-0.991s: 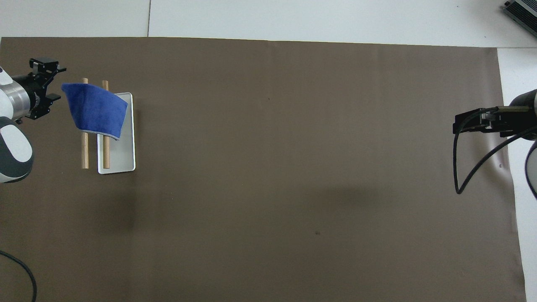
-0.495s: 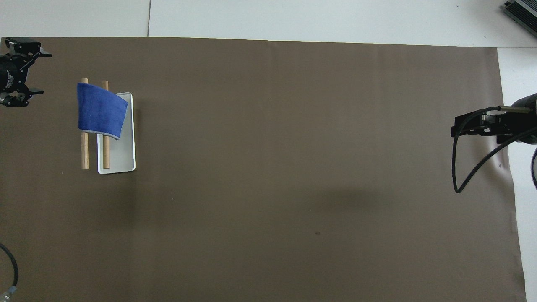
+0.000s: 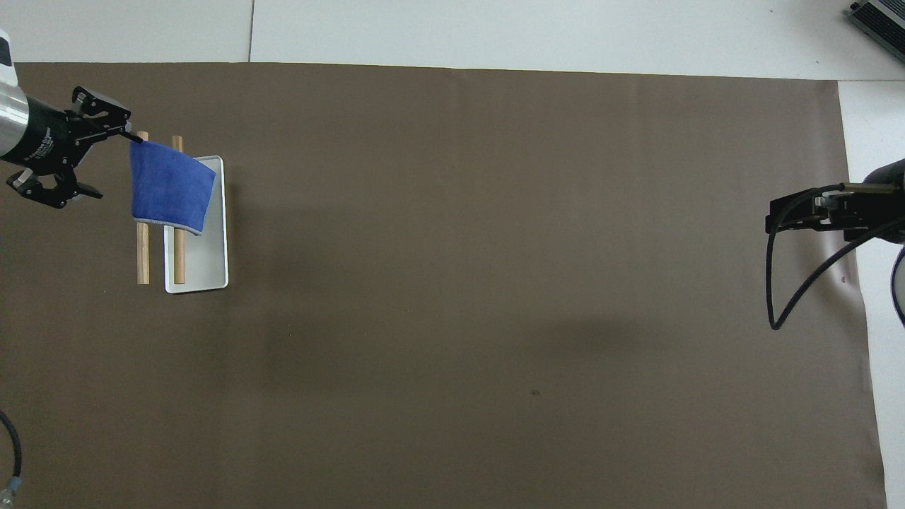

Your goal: Right arm passes towel to left arm to hang

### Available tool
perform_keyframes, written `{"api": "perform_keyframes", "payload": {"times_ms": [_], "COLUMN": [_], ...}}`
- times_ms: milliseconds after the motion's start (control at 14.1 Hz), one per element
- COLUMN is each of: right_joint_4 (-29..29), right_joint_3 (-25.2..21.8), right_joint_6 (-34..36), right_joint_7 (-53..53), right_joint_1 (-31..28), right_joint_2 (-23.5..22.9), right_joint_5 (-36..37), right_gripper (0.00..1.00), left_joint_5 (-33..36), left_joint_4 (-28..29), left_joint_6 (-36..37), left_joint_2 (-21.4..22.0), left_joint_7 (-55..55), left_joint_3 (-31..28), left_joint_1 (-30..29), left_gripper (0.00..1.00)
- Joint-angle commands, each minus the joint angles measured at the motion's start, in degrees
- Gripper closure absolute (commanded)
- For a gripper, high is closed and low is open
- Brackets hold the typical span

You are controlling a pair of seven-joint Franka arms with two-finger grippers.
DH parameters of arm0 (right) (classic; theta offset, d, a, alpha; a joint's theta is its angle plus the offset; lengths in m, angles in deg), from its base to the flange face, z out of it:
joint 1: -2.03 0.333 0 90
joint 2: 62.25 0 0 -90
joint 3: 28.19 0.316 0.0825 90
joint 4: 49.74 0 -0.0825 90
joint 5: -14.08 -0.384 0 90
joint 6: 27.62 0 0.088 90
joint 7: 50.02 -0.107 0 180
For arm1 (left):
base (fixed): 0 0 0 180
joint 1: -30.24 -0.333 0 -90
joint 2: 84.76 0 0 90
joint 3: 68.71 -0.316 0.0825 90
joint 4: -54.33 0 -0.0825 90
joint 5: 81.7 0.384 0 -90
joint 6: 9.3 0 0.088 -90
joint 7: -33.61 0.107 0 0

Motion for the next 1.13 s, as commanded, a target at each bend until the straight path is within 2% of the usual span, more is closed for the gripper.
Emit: {"api": "perform_keyframes", "payload": {"times_ms": [0,142,283,354,637,778,991,1061], "right_joint_4": [2.30,2.93,2.75,2.14,1.79,-1.98,-2.00,-2.08], "right_joint_3": [0.13,-0.13,-5.02,-7.23,-6.46,-6.29,-5.15,-4.62], "right_joint_6": [3.32,2.81,3.24,3.15,3.59,3.42,3.24,3.24], "right_joint_7": [2.83,4.07,4.16,4.51,4.60,4.60,4.69,4.60], "right_joint_1": [-0.59,-0.60,4.20,5.19,2.74,2.65,1.17,0.90], "right_joint_2": [0.31,-0.13,-0.13,0.21,0.57,3.02,2.94,2.94], "right_joint_5": [1.63,0.75,0.75,0.66,-2.41,-2.42,-2.33,-2.50], "right_gripper": [0.00,0.00,0.00,0.00,0.00,0.00,0.00,0.00], "left_joint_5": [1.57,1.31,1.39,1.39,1.48,1.48,1.48,1.57], "left_joint_4": [-1.80,-1.19,-1.18,-1.18,-1.27,-1.18,-0.31,-0.13], "left_joint_6": [11.09,17.60,22.28,22.29,21.50,21.07,10.90,9.56], "left_joint_2": [2.62,8.41,12.29,13.27,14.32,15.30,15.12,15.12], "left_joint_7": [6.58,15.78,24.14,26.70,40.67,44.91,46.59,46.59], "left_joint_3": [1.82,2.09,1.13,0.69,-2.21,-3.00,-3.44,-3.45], "left_joint_1": [0.12,0.21,0.21,0.03,0.03,0.03,-0.06,-0.06], "left_gripper": [0.04,0.04,0.04,0.03,0.00,0.00,0.00,0.01]}}
